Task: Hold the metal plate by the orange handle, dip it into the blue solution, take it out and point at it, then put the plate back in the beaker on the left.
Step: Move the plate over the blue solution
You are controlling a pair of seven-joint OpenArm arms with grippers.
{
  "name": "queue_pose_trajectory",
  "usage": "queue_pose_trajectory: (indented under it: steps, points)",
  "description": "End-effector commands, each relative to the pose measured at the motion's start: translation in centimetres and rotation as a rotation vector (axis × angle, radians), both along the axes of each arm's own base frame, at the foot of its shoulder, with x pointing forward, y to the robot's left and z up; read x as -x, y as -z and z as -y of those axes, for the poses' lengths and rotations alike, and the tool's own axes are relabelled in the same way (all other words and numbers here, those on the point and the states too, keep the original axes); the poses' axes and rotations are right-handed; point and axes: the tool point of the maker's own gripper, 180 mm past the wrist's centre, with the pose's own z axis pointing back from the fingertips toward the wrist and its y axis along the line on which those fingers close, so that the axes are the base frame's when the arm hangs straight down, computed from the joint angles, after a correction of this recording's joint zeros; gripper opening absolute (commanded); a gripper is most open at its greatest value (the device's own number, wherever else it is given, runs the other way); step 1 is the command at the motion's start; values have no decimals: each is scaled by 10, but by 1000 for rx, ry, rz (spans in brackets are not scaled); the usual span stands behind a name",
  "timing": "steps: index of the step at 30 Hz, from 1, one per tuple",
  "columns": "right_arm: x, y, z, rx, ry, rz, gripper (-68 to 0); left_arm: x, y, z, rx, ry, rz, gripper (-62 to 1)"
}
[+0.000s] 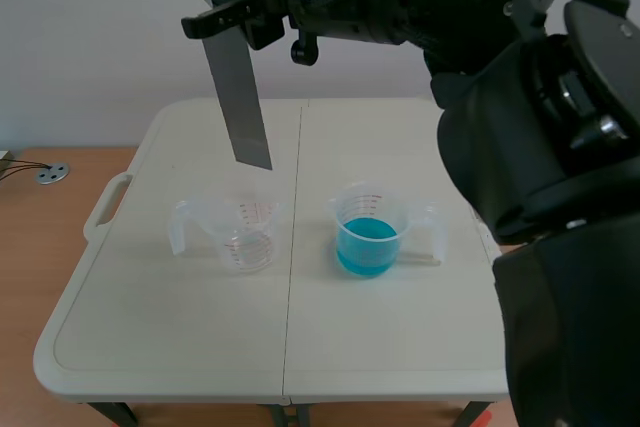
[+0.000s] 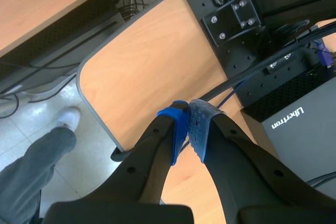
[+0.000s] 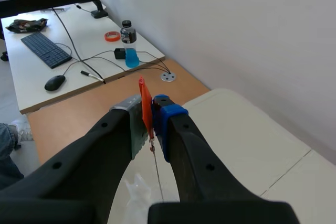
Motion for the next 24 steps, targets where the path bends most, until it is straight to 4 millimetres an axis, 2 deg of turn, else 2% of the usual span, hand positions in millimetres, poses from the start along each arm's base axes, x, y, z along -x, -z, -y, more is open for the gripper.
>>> queue_pose_trajectory:
  steps: [1, 8, 13, 24]
  points:
    - [0, -15, 3, -24, 0, 29, -660, -7, -7, 11, 29, 10, 25, -588]
    - [-4, -21, 23, -26, 46, 8, -660, -38, -29, 24, 54, 31, 126, -588]
    - [-5, -28, 41, -40, 87, 9, -660, -75, -50, 28, 47, 48, 238, -588]
    - [8, -32, 71, -29, 117, 39, -660, -151, -80, 31, 41, 60, 468, -588]
